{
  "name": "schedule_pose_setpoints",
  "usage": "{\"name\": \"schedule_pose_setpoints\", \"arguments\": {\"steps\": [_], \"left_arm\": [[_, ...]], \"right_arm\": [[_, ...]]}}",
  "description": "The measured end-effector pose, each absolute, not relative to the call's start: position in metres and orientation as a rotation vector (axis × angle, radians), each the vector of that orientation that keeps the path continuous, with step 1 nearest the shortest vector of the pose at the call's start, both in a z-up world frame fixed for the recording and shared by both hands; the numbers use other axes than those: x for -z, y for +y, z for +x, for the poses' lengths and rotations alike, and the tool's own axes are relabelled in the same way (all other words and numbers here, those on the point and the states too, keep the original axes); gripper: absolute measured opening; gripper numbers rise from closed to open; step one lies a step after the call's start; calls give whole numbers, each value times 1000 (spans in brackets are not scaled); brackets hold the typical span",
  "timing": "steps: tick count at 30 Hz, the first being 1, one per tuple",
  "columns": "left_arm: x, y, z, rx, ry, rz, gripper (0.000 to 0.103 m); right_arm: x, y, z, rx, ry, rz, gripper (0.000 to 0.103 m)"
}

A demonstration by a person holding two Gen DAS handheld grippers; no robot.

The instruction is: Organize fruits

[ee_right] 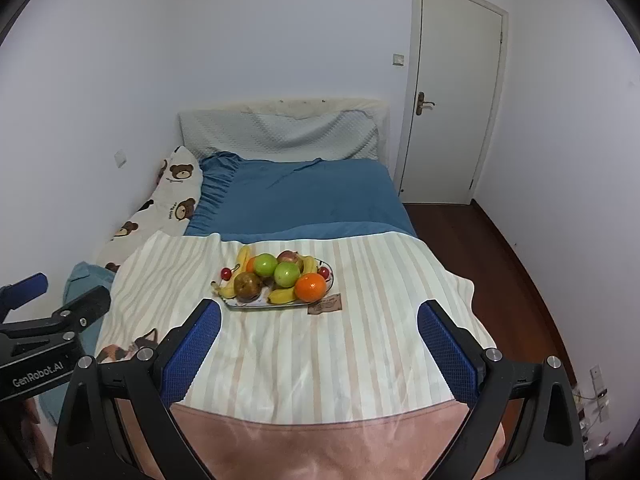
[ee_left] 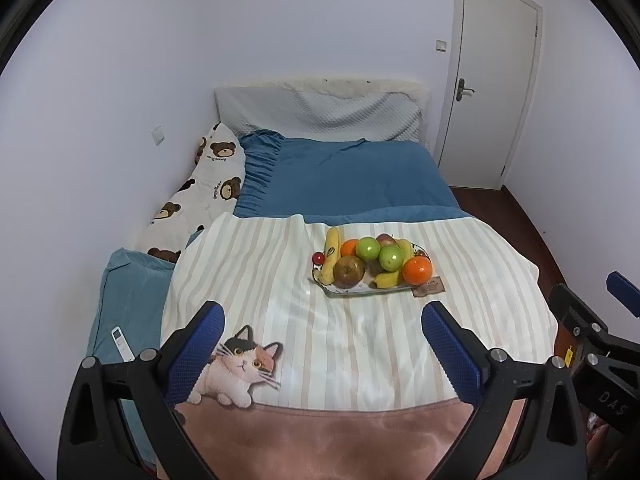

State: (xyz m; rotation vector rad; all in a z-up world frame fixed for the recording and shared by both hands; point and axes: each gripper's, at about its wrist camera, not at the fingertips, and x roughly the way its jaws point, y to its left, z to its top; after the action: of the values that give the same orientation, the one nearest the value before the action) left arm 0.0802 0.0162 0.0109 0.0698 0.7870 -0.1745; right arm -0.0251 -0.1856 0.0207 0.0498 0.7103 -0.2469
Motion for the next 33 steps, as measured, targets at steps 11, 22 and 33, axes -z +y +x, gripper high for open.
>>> {"name": "schedule_pose_setpoints", "arguments": {"steps": [11,22,33], "left_arm": [[15,5,120,137,798,87,101],[38,-3,149,120,844,95,101],[43,2,157,109,838,72,102]], "right_arm": [[9,-199,26,281,718,50,101],[39,-203,66,284,769,43,101],[47,-205,74,269,793,50,102]]}}
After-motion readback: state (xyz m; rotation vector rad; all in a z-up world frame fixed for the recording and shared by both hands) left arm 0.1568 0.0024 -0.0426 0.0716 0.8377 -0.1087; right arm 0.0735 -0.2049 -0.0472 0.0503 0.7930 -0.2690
